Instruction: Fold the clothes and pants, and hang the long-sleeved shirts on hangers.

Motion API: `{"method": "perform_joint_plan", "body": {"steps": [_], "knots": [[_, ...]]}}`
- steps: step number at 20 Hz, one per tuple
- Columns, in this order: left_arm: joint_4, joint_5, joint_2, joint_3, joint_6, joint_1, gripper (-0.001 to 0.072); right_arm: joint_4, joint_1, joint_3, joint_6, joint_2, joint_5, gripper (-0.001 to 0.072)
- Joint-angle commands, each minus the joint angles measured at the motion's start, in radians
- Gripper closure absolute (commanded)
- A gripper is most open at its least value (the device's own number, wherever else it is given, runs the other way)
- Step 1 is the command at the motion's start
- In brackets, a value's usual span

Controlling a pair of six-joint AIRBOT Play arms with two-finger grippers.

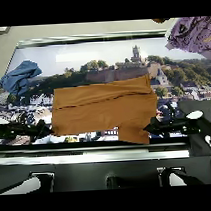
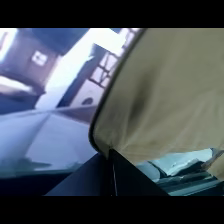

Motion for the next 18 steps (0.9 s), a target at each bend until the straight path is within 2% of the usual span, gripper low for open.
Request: {"method": "perform_joint_plan", "body": {"steps": [1, 3, 5, 9, 13, 18], "knots": [[0.141, -0.059, 0.149, 0.043, -0.141, 0.007, 0.0692, -0.124, 0.001, 0.001, 0.108, 0.158, 0.02, 0.0681], [0.257, -0.123, 0.276, 0.061, -0.195, 0.007, 0.0691, -0.182, 0.001, 0.001, 0.168, 0.286, 0.069, 0.0681], [0.312, -0.163, 0.385, 0.058, -0.218, 0.005, 0.0691, -0.214, 0.001, 0.001, 0.224, 0.413, 0.145, 0.0682], [0.299, -0.103, 0.485, 0.065, -0.24, -0.024, 0.0692, -0.234, 0.003, 0.016, 0.264, 0.564, 0.241, 0.0682], [0.295, 0.044, 0.447, 0.099, -0.278, -0.091, 0.0692, -0.246, 0.003, 0.139, 0.188, 0.472, 0.133, 0.0682], [0.294, 0.201, 0.25, 0.177, -0.292, -0.194, 0.0692, -0.174, 0.005, 0.323, 0.06, 0.114, 0.03, 0.0682]]}}
